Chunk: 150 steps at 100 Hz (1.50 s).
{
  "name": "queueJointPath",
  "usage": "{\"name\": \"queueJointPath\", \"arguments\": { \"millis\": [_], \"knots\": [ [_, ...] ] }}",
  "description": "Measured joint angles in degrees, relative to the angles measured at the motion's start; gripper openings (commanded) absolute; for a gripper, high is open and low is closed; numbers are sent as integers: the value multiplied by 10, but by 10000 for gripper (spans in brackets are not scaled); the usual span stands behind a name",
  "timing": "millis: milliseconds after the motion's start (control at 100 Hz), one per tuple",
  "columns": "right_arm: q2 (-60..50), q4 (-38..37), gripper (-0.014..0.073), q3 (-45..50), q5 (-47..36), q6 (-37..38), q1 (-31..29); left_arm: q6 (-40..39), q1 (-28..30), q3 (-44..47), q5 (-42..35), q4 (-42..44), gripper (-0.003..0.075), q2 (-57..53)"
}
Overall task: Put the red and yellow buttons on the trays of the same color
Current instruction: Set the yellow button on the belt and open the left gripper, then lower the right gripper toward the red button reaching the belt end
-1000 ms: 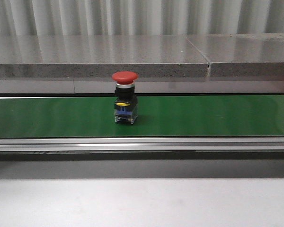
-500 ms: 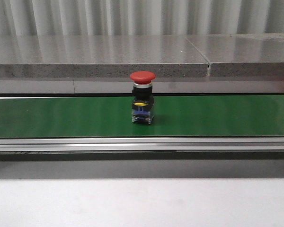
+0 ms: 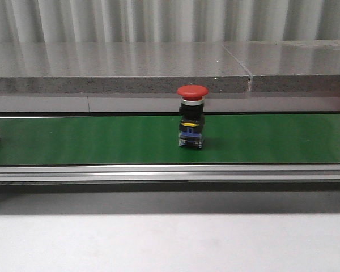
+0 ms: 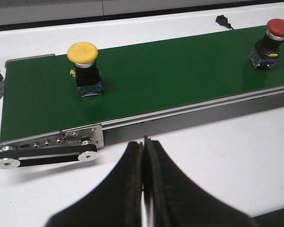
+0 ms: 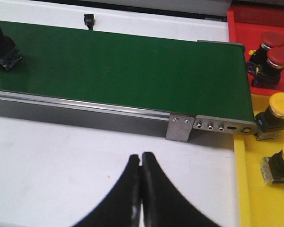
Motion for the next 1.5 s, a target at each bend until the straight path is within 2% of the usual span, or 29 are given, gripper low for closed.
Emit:
{"name": "queueJointPath", "arguments": {
  "millis": [520,880,980,1170,1240,1320,1500],
  "knots": [
    [11,0,-67,-3,-20,0,0,0,0,5,3,0,-20,-21],
    [220,5,-51,-99,-20,-3,0,0,-1,5,3,-1,-20,-21],
    [276,9,29,-139,-21,-3,0,0,-1,5,3,-1,-20,-21],
    [364,27,376,-210,-7,-8,17,0,-1,5,3,-1,-20,-21],
    [390,28,470,-234,-1,-9,31,0,-1,5,3,-1,-20,-21],
    [420,30,521,-259,5,-10,47,0,-1,5,3,-1,-20,-21],
    [480,39,526,-314,37,-10,80,0,-1,5,3,-1,-20,-21]
  ]
}}
